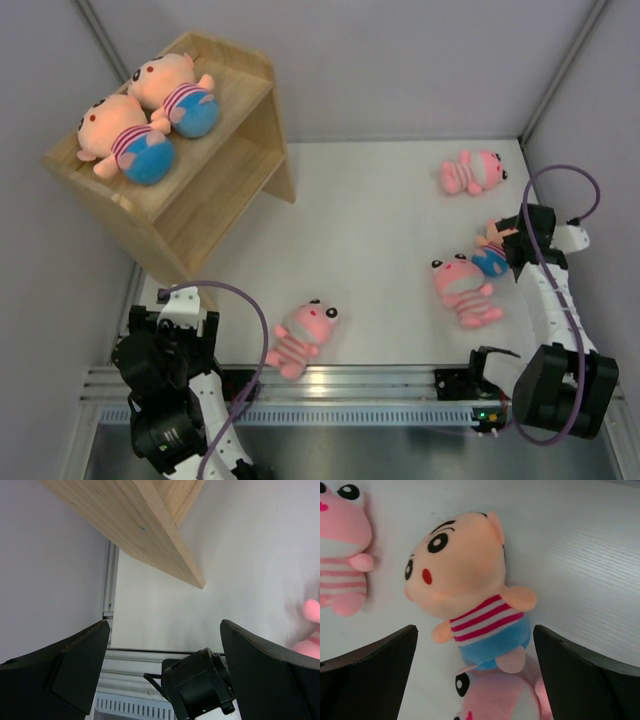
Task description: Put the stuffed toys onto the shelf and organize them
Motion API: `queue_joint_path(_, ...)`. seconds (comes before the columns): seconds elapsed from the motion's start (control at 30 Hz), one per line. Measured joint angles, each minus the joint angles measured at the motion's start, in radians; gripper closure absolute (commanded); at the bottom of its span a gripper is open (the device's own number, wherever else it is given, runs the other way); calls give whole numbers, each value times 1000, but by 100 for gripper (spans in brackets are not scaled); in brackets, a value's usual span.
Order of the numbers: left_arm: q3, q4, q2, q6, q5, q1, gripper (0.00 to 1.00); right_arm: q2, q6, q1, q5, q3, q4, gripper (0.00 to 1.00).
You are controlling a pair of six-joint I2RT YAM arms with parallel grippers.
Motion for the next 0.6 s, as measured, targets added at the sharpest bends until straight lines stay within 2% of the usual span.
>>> queue_joint_path(0.27,-1,0,0,-4,3,0,2,13,56,-32,-35,-92,36,1)
queue_joint_path(0.43,-11,0,0,-3,2,0,1,120,56,-33,-106,-110,80,6)
queue_joint_path(0.47,-16,0,0,-3,3,0,2,144,58,-33,-119,-115,93,9)
queue_joint_path(0.57,-29,0,0,-3,3,0,1,195,64,-33,-152,-146,144,32)
queue_joint_path(0.6,-32,0,0,-3,3,0,1,202,66,-33,-158,-153,159,49)
